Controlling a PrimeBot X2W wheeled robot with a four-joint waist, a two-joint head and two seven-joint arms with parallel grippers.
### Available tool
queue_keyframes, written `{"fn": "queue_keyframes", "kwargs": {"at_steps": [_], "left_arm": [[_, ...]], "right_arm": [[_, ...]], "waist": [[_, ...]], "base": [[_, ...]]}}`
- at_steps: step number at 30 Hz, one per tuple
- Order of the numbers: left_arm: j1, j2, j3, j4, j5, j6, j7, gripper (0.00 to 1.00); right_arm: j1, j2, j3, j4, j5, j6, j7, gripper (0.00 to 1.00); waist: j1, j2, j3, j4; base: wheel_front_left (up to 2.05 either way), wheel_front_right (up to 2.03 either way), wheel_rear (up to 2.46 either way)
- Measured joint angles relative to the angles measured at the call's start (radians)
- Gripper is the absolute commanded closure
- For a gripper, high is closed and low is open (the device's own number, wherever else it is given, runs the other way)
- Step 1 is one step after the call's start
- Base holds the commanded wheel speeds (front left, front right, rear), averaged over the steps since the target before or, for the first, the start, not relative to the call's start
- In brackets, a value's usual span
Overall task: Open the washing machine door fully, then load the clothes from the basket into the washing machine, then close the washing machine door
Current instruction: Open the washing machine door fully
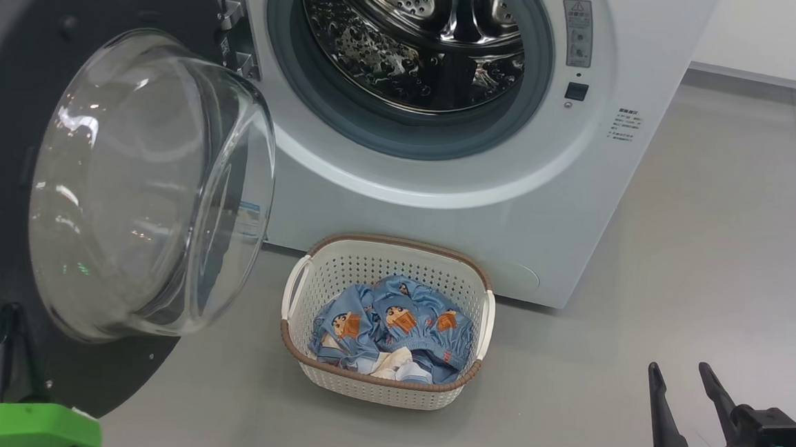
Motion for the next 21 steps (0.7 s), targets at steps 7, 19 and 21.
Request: {"fn": "queue_keyframes", "kwargs": {"at_steps": [7, 19, 21], "left_arm": [[-0.047, 0.034, 0.072, 0.123, 0.000, 0.000, -0.012, 1.00], [-0.123, 0.061, 0.128, 0.247, 0.004, 0.003, -0.034, 1.00], [-0.130, 0.061, 0.132, 0.253, 0.004, 0.003, -0.035, 1.00]], "right_arm": [[-0.003, 0.001, 0.005, 0.011, 0.000, 0.000, 0.000, 0.00], [-0.003, 0.002, -0.007, 0.020, 0.000, 0.000, 0.000, 0.00], [-0.003, 0.002, -0.010, 0.020, 0.000, 0.000, 0.000, 0.00]], "waist": [[0.0000, 0.0000, -0.003, -0.033], [0.0000, 0.0000, -0.018, -0.082], [0.0000, 0.0000, -0.019, -0.084]], "base": [[0.00, 0.00, 0.00], [0.00, 0.00, 0.00], [0.00, 0.00, 0.00]]}}
